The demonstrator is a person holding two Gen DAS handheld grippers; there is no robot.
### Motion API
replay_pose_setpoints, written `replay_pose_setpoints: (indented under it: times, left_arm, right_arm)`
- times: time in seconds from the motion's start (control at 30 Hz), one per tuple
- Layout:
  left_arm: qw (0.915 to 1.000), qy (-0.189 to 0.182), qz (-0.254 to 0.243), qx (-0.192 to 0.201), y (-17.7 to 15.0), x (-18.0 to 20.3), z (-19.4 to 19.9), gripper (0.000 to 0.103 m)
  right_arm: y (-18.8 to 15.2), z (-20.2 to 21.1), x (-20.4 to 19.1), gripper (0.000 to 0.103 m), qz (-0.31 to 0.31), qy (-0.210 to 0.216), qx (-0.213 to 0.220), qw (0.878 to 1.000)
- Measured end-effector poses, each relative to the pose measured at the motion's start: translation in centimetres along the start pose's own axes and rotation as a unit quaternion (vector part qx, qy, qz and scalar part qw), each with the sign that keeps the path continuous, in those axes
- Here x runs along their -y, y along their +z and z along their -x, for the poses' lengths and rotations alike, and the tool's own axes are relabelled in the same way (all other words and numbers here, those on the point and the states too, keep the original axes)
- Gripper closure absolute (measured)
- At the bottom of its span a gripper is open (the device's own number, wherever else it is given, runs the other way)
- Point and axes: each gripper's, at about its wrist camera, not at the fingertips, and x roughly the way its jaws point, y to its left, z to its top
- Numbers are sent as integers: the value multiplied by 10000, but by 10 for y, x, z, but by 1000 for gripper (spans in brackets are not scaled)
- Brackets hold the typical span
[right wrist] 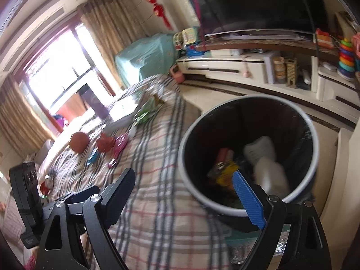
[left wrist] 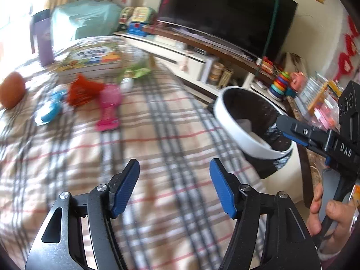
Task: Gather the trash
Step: 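Move both tools back over the bed toward the remaining trash, then move both open tools toward the blue bottle and pink hairbrush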
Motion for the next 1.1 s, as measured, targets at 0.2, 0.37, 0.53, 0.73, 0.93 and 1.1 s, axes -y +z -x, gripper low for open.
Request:
replay_pose_setpoints:
  times: [0.2,0.37,0.53,0.73,0.93,1.1]
  left_arm:
    - [9988,328,330,133,-11,-43,18,31]
    - [9964,514,651,163,-22,-74,28,28]
    - [9938,710,835,171,-33,-96,35,22]
    - [9895,1001,1013,227,-41,-115,44,17]
    - [9858,1239,1101,250,-46,-130,50,15]
    - [9846,1458,943,198,-44,-133,48,9]
  right_arm:
    - [-16,-18,-33,13,279,5,-55,9996]
    - [-27,-31,-51,13,317,213,-213,9990]
    - [-36,-45,-67,13,336,264,-411,9982]
    - [-42,-56,-80,12,311,239,-577,9976]
    - [-44,-65,-87,11,232,281,-615,9974]
    - [-42,-73,-104,11,407,310,-615,9968]
